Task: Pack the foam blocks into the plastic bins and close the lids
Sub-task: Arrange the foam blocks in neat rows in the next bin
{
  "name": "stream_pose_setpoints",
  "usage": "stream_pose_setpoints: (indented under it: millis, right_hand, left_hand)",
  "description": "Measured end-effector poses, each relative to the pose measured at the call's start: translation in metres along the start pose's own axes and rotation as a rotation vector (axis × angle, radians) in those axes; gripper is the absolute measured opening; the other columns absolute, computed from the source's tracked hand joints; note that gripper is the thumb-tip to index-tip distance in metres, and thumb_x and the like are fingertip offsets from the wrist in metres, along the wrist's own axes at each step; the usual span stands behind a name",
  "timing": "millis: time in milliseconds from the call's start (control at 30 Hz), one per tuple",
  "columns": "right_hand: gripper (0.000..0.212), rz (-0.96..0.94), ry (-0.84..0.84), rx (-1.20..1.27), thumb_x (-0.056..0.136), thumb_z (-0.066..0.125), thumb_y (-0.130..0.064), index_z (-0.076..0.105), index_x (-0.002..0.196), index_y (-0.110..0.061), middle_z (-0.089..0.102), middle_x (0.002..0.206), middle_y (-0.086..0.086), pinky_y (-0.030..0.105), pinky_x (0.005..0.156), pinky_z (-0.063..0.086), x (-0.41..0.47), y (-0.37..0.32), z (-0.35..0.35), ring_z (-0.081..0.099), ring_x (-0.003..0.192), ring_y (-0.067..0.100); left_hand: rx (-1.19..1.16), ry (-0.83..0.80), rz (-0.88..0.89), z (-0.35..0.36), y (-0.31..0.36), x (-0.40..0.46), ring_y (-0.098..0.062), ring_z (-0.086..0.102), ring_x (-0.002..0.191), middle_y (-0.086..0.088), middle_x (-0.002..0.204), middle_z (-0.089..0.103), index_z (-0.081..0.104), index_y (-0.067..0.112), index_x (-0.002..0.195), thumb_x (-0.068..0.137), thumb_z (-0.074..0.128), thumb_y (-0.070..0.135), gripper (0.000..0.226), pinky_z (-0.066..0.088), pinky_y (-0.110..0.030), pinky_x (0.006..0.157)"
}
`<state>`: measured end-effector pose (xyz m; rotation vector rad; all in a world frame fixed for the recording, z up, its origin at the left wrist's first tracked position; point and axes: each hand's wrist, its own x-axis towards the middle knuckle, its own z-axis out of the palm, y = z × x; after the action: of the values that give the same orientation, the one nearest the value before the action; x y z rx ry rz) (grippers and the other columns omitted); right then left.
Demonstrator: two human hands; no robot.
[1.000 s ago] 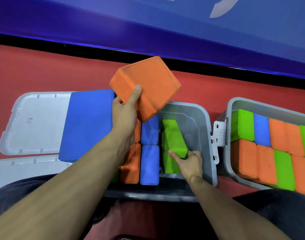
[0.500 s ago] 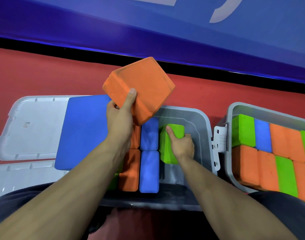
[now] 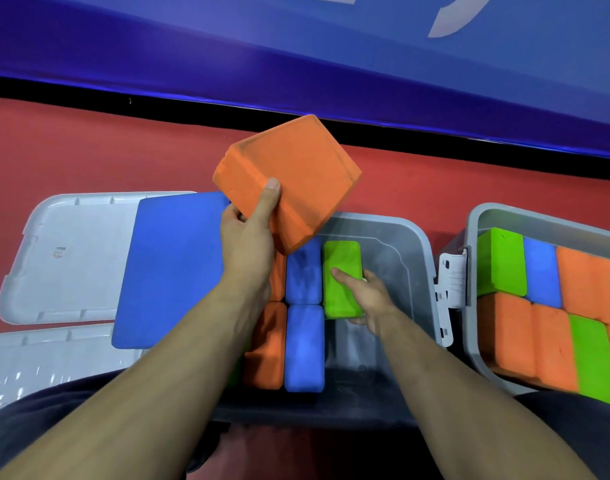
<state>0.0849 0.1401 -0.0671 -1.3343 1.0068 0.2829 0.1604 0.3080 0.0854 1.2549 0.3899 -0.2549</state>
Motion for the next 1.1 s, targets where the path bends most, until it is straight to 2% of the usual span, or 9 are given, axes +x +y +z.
stream_pose_setpoints:
  millis: [167,300,433,600,700,800,900,967,1100]
  right_hand:
    - [0.024,-0.075,0.103,0.029,0.082,0.084,-0.032,0.066,0.093,-0.022,0.073,0.083,-0.002,0.022,0.041,0.050,0.004,0.007,0.007,0.070,0.059,0.009]
    - [0.030,-0.072,0.163,0.008,0.077,0.087,-0.040,0.068,0.091,-0.021,0.077,0.089,0.002,0.035,0.063,0.062,0.015,0.015,0.010,0.075,0.077,0.021]
    - [0.039,-0.072,0.240,-0.068,0.074,0.085,-0.052,0.069,0.089,-0.021,0.078,0.089,0.003,0.043,0.082,0.062,0.035,0.032,0.015,0.075,0.084,0.025]
    - [0.045,-0.084,0.317,-0.100,0.076,0.080,-0.058,0.071,0.095,-0.018,0.075,0.086,0.000,0.040,0.085,0.059,0.039,0.029,0.021,0.072,0.085,0.024]
    - [0.039,-0.058,0.239,-0.003,0.076,0.079,-0.057,0.071,0.092,-0.022,0.077,0.089,0.001,0.047,0.087,0.060,0.043,0.029,0.020,0.074,0.087,0.024]
    - [0.052,-0.035,0.132,0.034,0.075,0.076,-0.063,0.069,0.110,-0.025,0.075,0.110,-0.002,0.044,0.096,0.056,0.031,0.029,0.014,0.071,0.104,0.022]
    - [0.069,-0.190,0.198,-0.081,0.090,0.070,-0.051,0.054,0.144,-0.012,0.062,0.137,0.005,0.040,0.109,0.047,0.007,0.005,0.004,0.060,0.126,0.024]
    - [0.068,-0.288,0.196,-0.047,0.094,0.067,-0.046,0.049,0.149,-0.011,0.055,0.146,0.002,0.033,0.111,0.041,-0.017,-0.023,-0.006,0.054,0.132,0.019]
    - [0.060,-0.522,0.199,-0.113,0.093,0.068,-0.047,0.056,0.141,-0.013,0.060,0.140,-0.001,0.033,0.114,0.041,-0.075,-0.078,-0.039,0.057,0.126,0.011]
  left_hand:
    - [0.013,0.017,-0.005,-0.002,-0.001,0.001,-0.013,0.073,0.104,0.002,0.113,0.076,0.063,0.012,0.123,0.090,0.074,0.040,0.045,0.057,-0.037,0.099]
    - [0.036,0.016,-0.011,-0.004,-0.002,0.000,-0.013,0.073,0.104,0.003,0.113,0.076,0.062,0.013,0.124,0.089,0.075,0.043,0.047,0.057,-0.034,0.095]
    - [0.072,0.027,-0.019,-0.006,-0.003,-0.002,-0.010,0.073,0.103,0.005,0.112,0.076,0.060,0.015,0.123,0.088,0.074,0.046,0.049,0.056,-0.028,0.088]
    - [0.072,0.033,-0.025,-0.014,-0.006,0.002,-0.012,0.072,0.105,0.003,0.114,0.076,0.061,0.014,0.122,0.087,0.075,0.044,0.049,0.056,-0.038,0.098]
    - [0.072,0.026,-0.033,-0.016,-0.006,0.005,-0.014,0.072,0.105,0.002,0.113,0.076,0.062,0.013,0.122,0.086,0.076,0.045,0.050,0.055,-0.041,0.100]
    - [0.082,0.013,-0.032,-0.014,-0.001,0.002,-0.014,0.073,0.103,0.002,0.111,0.077,0.063,0.013,0.120,0.085,0.077,0.045,0.049,0.056,-0.041,0.098]
    - [0.088,-0.014,-0.005,-0.011,0.011,-0.004,-0.015,0.073,0.102,0.002,0.109,0.077,0.066,0.013,0.120,0.085,0.078,0.044,0.049,0.056,-0.042,0.099]
    - [0.071,-0.024,0.028,-0.007,0.023,-0.010,-0.010,0.074,0.098,0.004,0.105,0.077,0.063,0.015,0.121,0.084,0.079,0.040,0.047,0.057,-0.039,0.097]
    - [0.074,0.022,0.098,-0.004,0.049,-0.032,0.009,0.069,0.071,0.008,0.100,0.068,0.048,0.018,0.130,0.083,0.081,0.036,0.061,0.055,-0.013,0.065]
